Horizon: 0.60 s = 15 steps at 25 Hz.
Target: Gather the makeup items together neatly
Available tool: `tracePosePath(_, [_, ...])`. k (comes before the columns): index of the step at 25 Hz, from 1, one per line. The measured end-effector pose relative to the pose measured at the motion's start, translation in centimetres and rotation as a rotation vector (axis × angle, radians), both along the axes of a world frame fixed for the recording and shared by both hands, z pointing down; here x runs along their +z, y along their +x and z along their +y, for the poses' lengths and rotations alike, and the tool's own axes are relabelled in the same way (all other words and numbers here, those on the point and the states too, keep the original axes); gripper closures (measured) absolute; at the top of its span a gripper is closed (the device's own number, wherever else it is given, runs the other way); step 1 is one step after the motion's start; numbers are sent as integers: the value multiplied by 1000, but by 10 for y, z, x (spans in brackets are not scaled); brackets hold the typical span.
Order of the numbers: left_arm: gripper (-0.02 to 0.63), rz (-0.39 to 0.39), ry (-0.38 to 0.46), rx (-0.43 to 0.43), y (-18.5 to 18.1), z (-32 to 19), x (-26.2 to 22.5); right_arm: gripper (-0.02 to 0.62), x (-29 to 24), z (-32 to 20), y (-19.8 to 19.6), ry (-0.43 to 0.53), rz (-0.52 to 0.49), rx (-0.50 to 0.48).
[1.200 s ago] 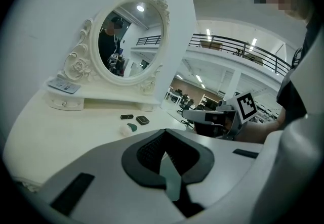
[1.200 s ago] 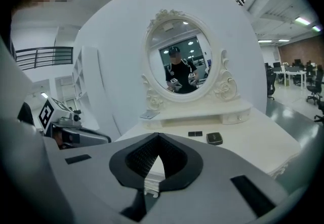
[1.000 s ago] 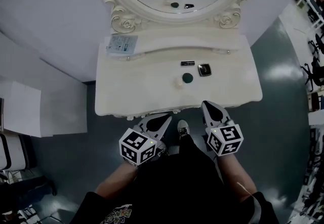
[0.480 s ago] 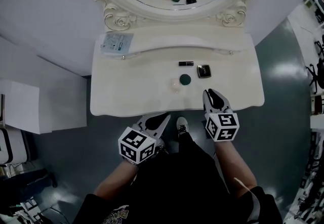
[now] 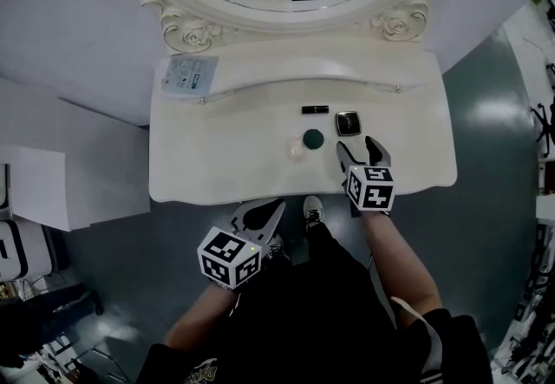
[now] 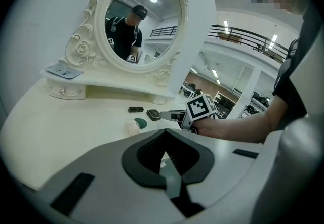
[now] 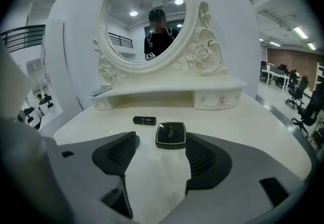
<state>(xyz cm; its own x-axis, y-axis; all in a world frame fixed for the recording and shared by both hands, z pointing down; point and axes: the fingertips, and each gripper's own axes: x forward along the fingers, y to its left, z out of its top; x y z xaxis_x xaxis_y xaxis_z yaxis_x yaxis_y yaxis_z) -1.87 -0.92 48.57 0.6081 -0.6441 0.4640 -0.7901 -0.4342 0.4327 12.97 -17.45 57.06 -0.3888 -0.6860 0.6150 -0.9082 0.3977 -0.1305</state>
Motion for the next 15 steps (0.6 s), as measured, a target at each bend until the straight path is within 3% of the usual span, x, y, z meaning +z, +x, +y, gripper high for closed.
tracePosePath(15, [598,15,-55,-88,-21,-13,20,267,56,-50,-6,-128,43,47])
